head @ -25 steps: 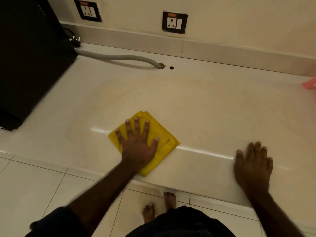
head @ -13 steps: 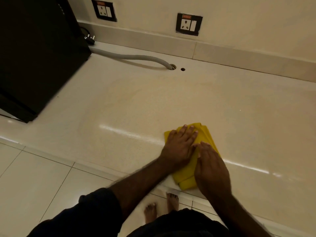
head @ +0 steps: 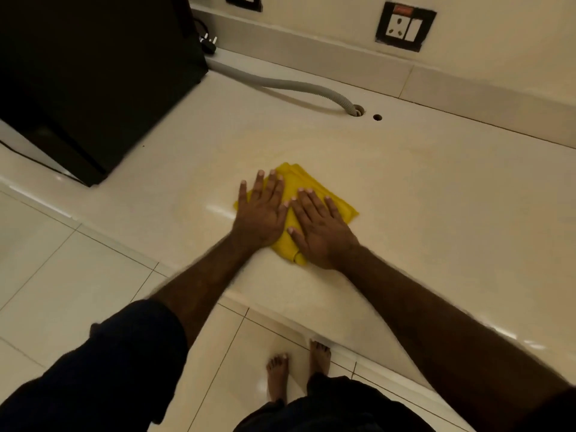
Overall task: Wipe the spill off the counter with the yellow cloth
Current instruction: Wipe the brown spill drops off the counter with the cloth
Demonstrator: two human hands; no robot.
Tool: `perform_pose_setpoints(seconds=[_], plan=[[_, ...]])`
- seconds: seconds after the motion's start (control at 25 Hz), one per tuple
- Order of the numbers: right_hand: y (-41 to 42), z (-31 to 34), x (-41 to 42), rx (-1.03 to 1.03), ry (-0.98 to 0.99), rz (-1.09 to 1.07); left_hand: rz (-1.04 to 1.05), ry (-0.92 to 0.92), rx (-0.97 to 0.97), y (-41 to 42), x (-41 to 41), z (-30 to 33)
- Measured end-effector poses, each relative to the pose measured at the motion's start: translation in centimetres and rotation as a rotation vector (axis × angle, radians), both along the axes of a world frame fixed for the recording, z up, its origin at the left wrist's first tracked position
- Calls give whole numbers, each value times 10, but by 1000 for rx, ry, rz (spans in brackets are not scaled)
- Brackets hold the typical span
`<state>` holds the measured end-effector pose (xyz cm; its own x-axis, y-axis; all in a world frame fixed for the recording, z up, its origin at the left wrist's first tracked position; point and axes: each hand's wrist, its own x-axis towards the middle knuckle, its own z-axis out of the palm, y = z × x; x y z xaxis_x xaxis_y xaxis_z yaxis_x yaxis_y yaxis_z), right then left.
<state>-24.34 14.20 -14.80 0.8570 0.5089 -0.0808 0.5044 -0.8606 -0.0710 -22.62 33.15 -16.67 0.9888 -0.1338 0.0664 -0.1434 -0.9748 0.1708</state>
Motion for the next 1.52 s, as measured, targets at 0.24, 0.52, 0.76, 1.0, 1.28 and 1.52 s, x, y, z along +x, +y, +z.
perform_pose_setpoints(seconds=[0.24,0.52,0.76,1.0,1.28,1.52], plan=[[15,-12,-89,146,-59,74,83,-42,53,17,-108,-8],[-14,-2,-10,116,-53,44,35,-9,125,-11,-20,1],[-107,6,105,-25,44,-91,-44,48,95,-111,109,10],[-214,11,66,65,64,-343,-297,26,91,-234,121,7],[-272,12,-51,118,172,-662,-577,-44,53,-322,52,-3],[-221,9,35,251,117,-799,-373,-33,-15,-280,75,2]])
